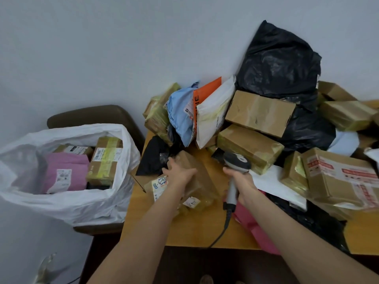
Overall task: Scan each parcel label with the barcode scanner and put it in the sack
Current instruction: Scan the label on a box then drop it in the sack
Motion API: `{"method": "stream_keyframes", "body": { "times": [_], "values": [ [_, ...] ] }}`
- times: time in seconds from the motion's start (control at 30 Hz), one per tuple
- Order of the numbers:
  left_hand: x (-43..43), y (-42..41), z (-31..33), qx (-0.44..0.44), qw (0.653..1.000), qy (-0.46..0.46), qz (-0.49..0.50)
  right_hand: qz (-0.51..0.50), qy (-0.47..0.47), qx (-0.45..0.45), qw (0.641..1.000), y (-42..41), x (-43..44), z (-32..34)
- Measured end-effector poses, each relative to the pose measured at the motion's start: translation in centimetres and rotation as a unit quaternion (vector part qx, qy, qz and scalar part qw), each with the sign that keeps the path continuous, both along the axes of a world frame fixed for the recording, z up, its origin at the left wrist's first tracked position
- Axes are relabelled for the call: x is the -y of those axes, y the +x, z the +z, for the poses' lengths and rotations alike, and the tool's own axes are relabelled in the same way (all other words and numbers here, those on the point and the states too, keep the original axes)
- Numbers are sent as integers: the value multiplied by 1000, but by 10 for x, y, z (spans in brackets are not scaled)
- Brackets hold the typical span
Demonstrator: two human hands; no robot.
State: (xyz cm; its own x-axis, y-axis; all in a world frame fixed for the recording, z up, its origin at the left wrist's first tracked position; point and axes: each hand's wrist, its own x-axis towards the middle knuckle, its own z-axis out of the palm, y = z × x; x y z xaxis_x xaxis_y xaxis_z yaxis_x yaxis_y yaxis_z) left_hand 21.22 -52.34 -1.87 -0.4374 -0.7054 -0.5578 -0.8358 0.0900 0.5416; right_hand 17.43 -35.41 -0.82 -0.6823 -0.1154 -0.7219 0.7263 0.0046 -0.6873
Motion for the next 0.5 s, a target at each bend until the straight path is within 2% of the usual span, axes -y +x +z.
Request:
{"method": "stream_keyframes", "body": {
  "times": [0.2,0.37,0.5],
  "values": [
    [6,11,33,-103,981,163,-9,18,-56,61,996,-4,-27,10],
    [11,22,61,-134,952,242,-130,-4,-114,62,992,0,-36,27],
    [18,25,89,-176,931,250,-201,-38,-181,53,981,-4,-38,50]
  ]
}}
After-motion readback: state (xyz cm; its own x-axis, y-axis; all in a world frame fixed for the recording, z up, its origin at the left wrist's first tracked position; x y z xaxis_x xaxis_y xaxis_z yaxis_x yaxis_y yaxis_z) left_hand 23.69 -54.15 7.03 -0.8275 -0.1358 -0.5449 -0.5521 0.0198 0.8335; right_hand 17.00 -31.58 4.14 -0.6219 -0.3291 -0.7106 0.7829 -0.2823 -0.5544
